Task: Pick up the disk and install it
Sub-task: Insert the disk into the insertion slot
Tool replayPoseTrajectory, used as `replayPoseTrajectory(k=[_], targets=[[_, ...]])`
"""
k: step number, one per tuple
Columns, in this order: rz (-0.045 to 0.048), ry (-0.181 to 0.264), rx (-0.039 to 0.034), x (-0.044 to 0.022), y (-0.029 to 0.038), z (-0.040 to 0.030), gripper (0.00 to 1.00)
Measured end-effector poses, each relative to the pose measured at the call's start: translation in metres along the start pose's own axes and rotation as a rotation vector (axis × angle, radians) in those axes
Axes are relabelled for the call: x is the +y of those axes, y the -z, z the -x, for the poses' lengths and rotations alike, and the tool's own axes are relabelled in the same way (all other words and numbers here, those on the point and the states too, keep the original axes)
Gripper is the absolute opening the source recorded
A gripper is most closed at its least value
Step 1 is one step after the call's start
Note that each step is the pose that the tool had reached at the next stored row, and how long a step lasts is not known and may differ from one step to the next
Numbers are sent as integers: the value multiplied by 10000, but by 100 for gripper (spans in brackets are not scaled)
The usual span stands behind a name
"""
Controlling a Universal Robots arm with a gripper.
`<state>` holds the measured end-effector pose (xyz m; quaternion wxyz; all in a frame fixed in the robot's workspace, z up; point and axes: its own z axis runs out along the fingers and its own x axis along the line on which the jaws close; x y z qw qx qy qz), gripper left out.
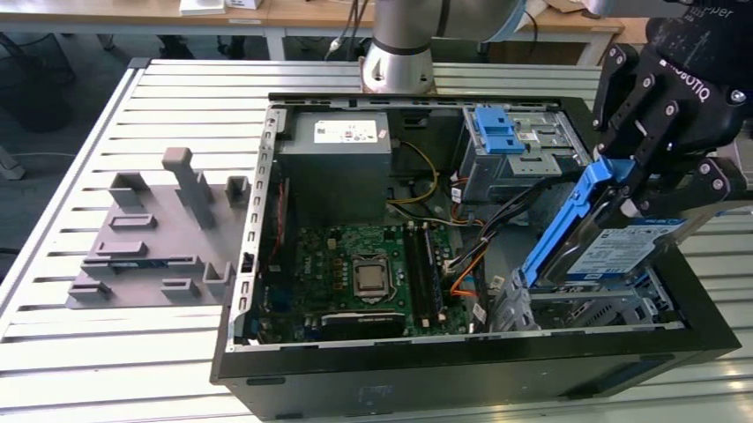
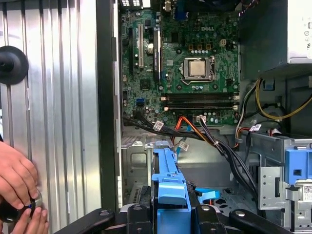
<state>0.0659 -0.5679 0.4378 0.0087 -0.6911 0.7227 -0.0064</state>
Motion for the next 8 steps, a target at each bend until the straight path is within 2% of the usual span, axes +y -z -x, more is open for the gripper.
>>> replayPoseTrajectory(k=[8], targets=[[0,0,-1,1,-46,0,36]])
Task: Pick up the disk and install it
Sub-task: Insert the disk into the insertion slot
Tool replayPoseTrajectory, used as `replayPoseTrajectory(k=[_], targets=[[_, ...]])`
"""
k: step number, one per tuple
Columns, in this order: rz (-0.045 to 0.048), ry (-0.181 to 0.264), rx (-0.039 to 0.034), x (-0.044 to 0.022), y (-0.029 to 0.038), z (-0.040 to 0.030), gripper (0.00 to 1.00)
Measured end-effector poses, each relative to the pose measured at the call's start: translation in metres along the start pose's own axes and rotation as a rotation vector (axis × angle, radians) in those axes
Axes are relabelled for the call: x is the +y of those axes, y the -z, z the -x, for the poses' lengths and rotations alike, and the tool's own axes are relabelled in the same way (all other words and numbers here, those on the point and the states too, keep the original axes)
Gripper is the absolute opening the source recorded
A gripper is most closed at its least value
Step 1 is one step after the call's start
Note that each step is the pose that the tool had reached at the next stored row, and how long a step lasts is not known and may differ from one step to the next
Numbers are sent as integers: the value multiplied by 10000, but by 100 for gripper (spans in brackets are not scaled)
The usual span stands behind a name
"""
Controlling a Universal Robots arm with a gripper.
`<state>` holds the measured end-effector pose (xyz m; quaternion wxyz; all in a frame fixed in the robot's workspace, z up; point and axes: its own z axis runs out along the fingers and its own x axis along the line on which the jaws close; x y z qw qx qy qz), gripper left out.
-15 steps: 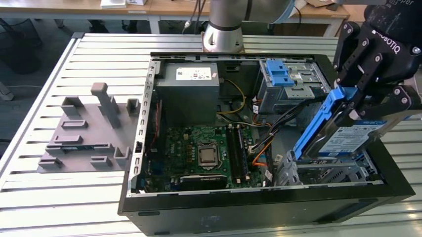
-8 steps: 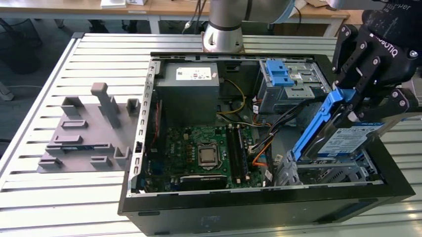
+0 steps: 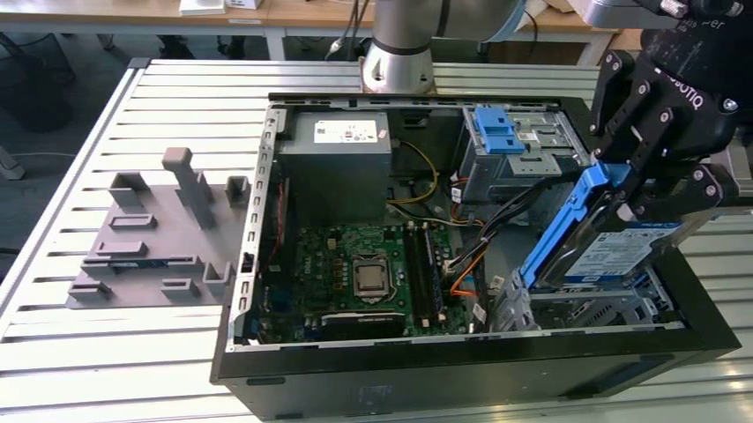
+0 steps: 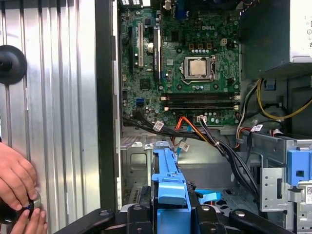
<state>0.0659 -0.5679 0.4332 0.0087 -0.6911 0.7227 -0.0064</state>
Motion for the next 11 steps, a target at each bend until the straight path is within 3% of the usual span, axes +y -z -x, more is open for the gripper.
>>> replayPoseTrajectory(k=[11], targets=[[0,0,0,1,-73,0,36]])
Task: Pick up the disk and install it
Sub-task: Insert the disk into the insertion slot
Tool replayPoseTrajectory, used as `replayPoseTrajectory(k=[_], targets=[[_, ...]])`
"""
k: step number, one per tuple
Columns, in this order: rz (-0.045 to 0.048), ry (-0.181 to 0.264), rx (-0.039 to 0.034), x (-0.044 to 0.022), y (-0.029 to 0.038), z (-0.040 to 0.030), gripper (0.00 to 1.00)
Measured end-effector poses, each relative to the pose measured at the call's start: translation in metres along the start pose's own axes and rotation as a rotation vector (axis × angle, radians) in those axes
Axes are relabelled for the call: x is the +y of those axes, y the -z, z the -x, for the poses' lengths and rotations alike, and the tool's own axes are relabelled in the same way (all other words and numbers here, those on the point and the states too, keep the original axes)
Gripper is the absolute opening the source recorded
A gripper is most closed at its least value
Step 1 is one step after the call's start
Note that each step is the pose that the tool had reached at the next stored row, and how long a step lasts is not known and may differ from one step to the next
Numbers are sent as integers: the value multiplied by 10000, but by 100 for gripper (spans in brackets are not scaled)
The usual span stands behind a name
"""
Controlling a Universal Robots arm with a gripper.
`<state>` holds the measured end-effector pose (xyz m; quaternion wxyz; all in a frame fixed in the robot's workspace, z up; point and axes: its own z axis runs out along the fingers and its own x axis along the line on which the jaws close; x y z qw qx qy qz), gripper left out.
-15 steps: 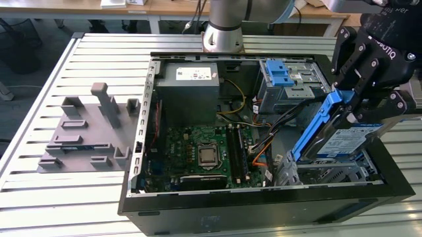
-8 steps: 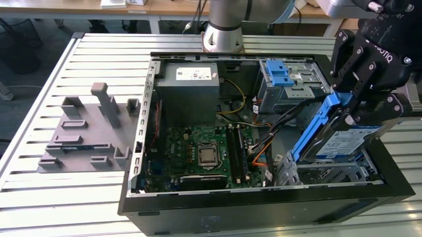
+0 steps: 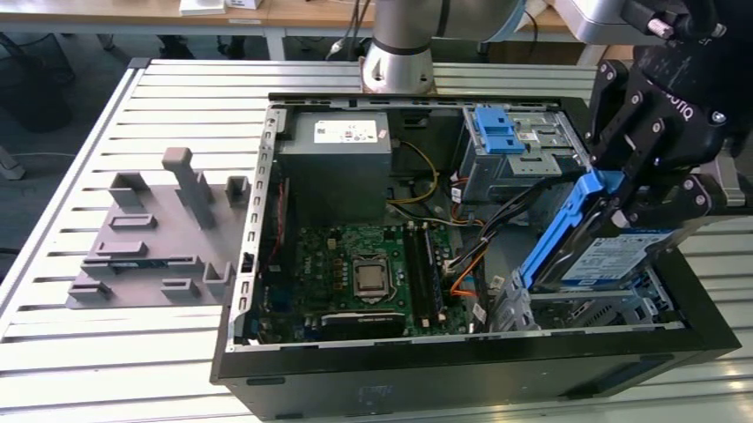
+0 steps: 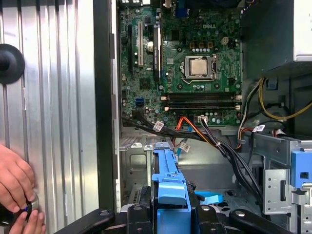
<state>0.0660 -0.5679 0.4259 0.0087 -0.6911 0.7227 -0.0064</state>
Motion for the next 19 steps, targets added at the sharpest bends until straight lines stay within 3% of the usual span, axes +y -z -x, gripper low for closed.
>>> replayPoseTrajectory(k=[19], targets=[[0,0,0,3,-127,0,36]])
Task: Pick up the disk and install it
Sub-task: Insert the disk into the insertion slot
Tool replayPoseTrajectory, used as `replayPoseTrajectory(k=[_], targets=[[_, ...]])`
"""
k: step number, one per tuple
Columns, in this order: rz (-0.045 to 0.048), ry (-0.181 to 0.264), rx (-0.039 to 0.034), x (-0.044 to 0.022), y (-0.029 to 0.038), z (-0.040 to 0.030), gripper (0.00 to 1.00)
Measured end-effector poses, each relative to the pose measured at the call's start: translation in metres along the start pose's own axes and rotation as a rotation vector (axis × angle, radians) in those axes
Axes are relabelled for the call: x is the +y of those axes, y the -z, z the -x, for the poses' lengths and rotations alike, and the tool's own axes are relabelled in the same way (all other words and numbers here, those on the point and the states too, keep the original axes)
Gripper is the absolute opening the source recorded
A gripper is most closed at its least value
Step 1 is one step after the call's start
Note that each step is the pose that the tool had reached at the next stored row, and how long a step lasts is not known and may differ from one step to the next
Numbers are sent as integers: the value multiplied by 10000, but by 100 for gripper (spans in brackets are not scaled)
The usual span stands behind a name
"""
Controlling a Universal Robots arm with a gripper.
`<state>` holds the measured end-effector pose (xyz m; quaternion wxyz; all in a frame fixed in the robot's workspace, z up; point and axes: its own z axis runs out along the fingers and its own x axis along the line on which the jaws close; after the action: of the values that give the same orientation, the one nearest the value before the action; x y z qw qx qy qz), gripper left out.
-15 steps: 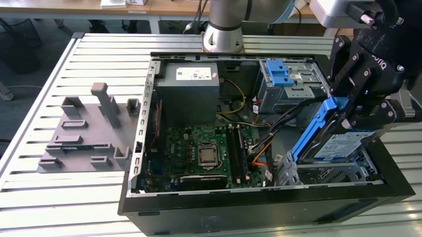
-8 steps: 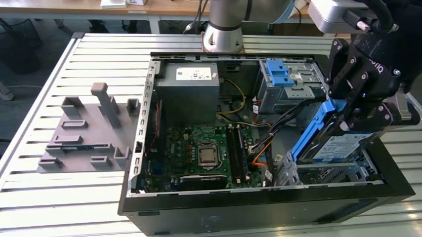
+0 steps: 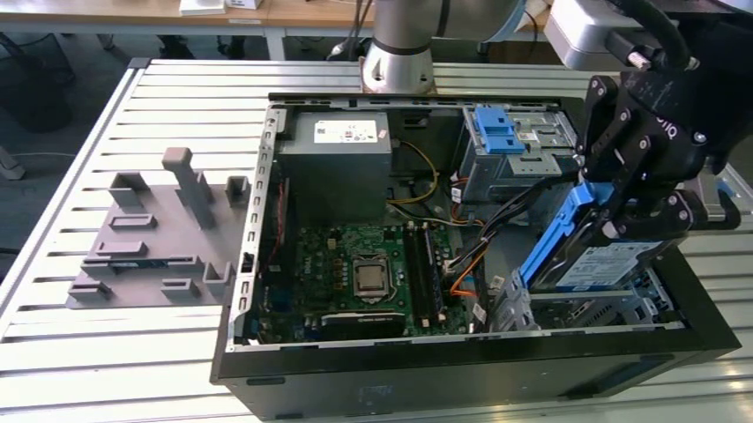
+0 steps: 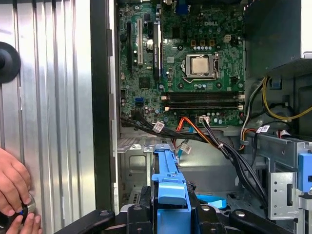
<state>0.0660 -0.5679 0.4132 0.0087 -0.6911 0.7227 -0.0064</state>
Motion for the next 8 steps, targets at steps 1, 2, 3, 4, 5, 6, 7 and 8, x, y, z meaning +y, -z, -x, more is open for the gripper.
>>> replayPoseTrajectory(k=[1,2,3,4,5,6,7,8], targets=[[0,0,0,0,-7,0,36],[0,0,0,0,-15,0,36],[0,0,0,0,-21,0,36],[0,0,0,0,-29,0,36],[0,0,-1,1,-36,0,36],[0,0,-1,0,-43,0,36],[-1,0,0,0,-50,0,36],[0,1,-1,0,-57,0,36]])
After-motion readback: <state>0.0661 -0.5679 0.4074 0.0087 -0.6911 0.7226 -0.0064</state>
